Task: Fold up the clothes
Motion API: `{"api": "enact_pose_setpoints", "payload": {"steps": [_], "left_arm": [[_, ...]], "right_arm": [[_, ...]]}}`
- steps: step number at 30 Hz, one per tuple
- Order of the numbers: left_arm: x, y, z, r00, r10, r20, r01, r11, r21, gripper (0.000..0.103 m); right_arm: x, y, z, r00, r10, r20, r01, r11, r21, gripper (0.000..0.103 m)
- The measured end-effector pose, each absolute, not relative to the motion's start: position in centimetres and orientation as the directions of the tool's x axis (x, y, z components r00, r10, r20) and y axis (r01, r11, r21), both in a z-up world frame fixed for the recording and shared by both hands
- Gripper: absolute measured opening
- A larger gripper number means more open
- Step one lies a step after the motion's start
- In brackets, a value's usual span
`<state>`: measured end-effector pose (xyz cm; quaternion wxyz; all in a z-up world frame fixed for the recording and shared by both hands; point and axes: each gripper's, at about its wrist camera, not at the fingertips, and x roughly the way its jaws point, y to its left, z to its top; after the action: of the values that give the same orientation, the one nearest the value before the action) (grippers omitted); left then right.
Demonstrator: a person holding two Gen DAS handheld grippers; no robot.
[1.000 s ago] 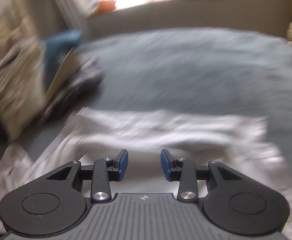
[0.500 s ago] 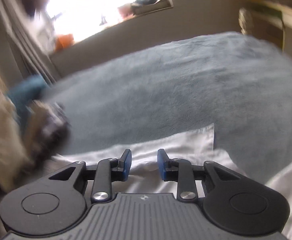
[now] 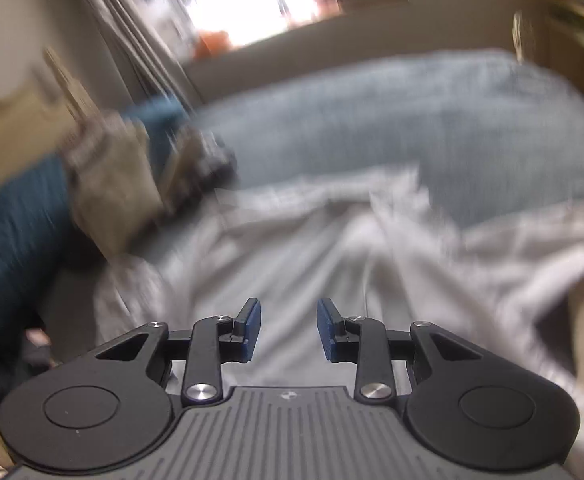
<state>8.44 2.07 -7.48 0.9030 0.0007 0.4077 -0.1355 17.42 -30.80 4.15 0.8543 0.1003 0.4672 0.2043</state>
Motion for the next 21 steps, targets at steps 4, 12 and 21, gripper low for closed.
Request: {"api": "enact_pose_setpoints", "payload": {"steps": [4,12,21], "left_arm": [[6.6,-1.2,-7.3,0.601,-0.319,-0.733,0.355,0.928,-0.113,0.056],[3.1,-4.6,-9.5,0.498,-0.320,-0.806,0.465,0.883,-0.063,0.056],[-0.3,-4.7,-8.0,0.381,-0.440,-0.813,0.643,0.758,-0.109,0.056]], "right_arm": [[16.3,-28.1,-3.5,0.398,0.340,-0.852,-0.271,0.931,0.245,0.029],[12.4,-37.3,-6.8,0.421,0.034,-0.907,-0.019,0.999,0.029,0.028],[6.6,-32.1,-2.1,0.413,0.370,-0.832,-0.348,0.909,0.231,0.028]]}}
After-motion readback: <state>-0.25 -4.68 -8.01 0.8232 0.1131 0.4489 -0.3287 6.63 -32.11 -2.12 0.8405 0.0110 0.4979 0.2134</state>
